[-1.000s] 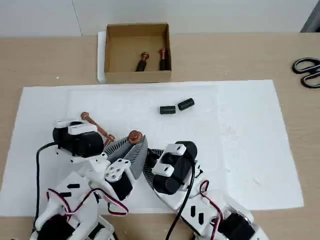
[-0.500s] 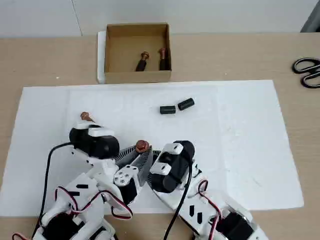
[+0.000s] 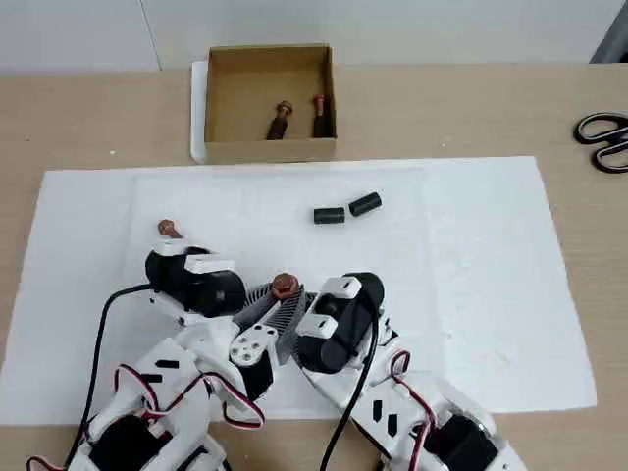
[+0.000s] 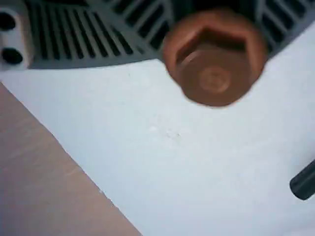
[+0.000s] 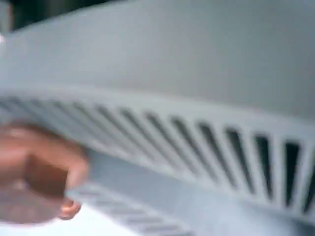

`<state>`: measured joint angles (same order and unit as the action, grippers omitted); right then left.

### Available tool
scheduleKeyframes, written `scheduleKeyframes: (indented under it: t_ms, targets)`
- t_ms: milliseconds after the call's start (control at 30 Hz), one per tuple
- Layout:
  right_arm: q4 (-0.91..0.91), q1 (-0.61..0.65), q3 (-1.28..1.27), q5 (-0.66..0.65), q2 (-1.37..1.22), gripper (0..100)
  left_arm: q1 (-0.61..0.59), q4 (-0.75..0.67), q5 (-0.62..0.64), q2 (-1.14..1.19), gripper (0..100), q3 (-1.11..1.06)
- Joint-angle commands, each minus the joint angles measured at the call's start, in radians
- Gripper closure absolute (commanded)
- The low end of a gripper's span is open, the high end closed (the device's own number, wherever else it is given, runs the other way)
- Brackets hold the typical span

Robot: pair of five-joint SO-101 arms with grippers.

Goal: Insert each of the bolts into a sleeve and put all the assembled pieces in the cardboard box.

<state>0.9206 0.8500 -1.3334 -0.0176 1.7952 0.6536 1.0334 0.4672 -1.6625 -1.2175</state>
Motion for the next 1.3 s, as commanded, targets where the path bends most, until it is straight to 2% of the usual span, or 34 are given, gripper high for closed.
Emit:
scheduleKeyframes:
  t_ms: [0, 167, 600, 1167, 1267]
  targets:
    - [-0.035, -0.001, 0.066, -0.005, 0.008, 99.5, 0.031, -0.003, -0.005, 0.008, 97, -0.024]
    - [-0.035, -0.001, 0.066, -0.005, 0.008, 99.5, -0.037, 0.002, -0.006, 0.009, 88, -0.028]
    - [-0.033, -0.001, 0.066, -0.005, 0.007, 99.5, -0.084, -0.014, -0.006, 0.009, 88, -0.018]
    - [-0.031, -0.004, 0.058, -0.005, 0.005, 99.5, -0.098, -0.018, -0.006, 0.011, 88, 0.162]
    - [-0.030, -0.005, 0.057, -0.005, 0.005, 99.5, -0.150, -0.035, -0.006, 0.011, 90, 0.199]
